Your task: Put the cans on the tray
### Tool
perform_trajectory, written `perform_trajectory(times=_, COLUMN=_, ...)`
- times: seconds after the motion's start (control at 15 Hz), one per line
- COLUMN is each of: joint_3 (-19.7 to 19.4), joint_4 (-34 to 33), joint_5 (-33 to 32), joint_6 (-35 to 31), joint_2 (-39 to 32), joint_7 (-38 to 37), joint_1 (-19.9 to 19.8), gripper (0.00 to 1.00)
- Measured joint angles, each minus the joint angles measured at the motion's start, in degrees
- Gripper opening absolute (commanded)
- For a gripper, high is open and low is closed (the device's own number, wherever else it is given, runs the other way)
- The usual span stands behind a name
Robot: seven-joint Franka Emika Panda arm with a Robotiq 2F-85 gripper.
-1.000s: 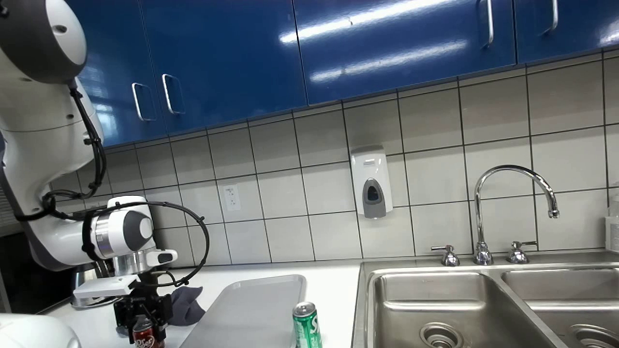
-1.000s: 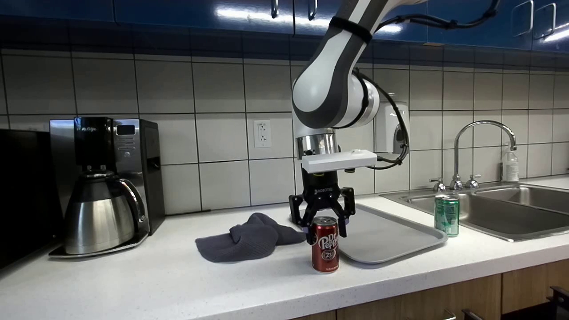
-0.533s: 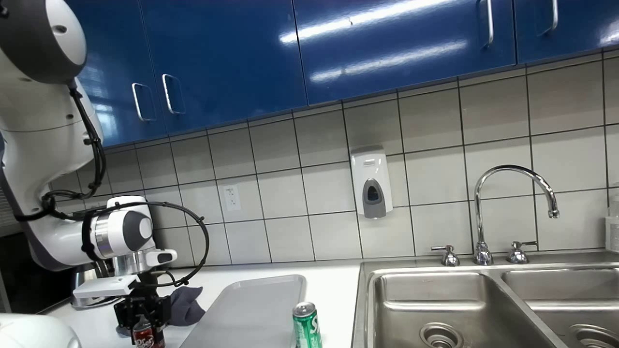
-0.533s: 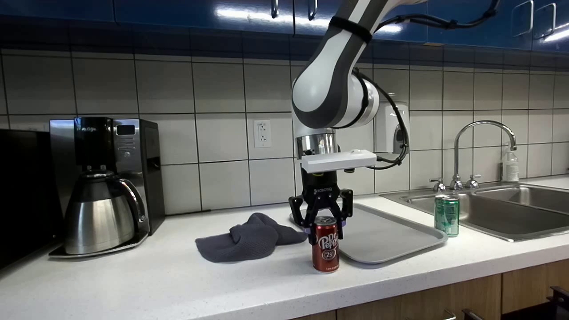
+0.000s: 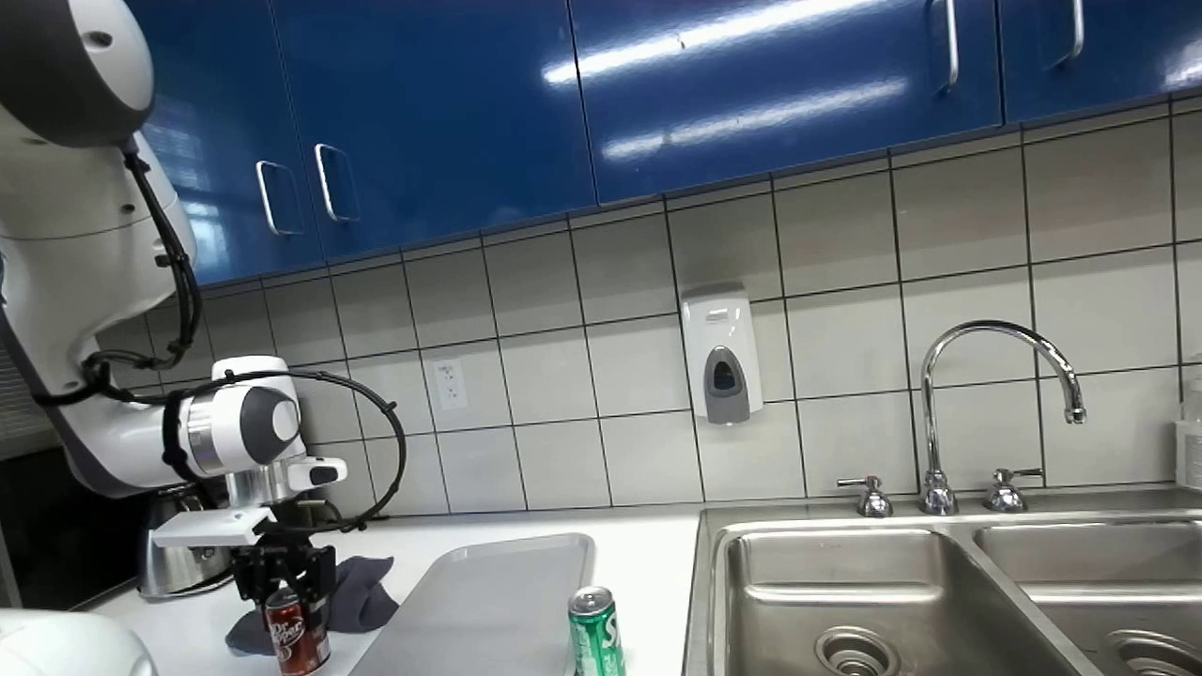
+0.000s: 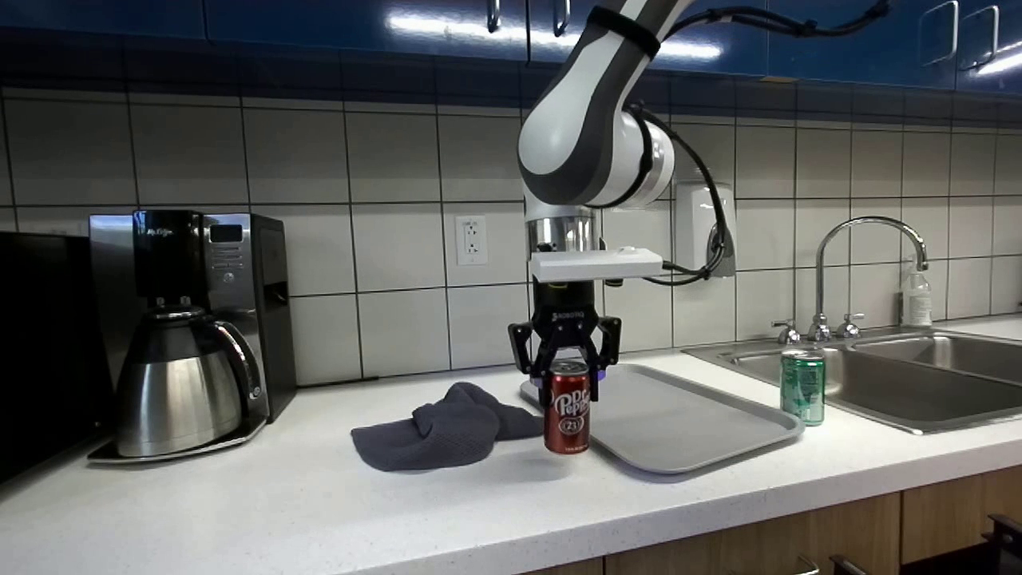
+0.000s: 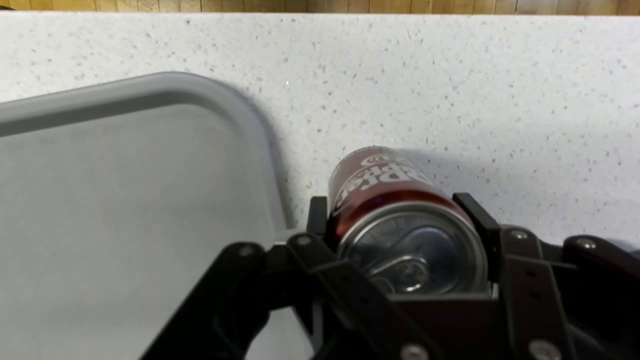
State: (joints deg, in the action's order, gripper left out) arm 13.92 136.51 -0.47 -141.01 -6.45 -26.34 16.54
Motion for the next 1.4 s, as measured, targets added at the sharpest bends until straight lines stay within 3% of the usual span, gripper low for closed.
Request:
perform_trajectory(times=0.4, joint_3=-3.22, joint_4=-4.15, joint_5=-0.39, joint_6=3.39, joint_2=0.98, joint_7=0.79, joint_1=-1.45, gripper=0.38)
perform_trajectory(times=1.0, joint_3=-8.83, joint_4=-10.03, joint_5=-2.92, joint_6=11.6, joint_2=-0.31, joint_7=6.3, joint_1=-6.7, gripper=0.38)
perform_trajectory(times=1.4, joint_3=-11.1, joint_4=-11.07, joint_5=-4.24, joint_6=12.3, joint_2=-2.41, joint_7=10.8, joint_1=-9.16, gripper=0.38)
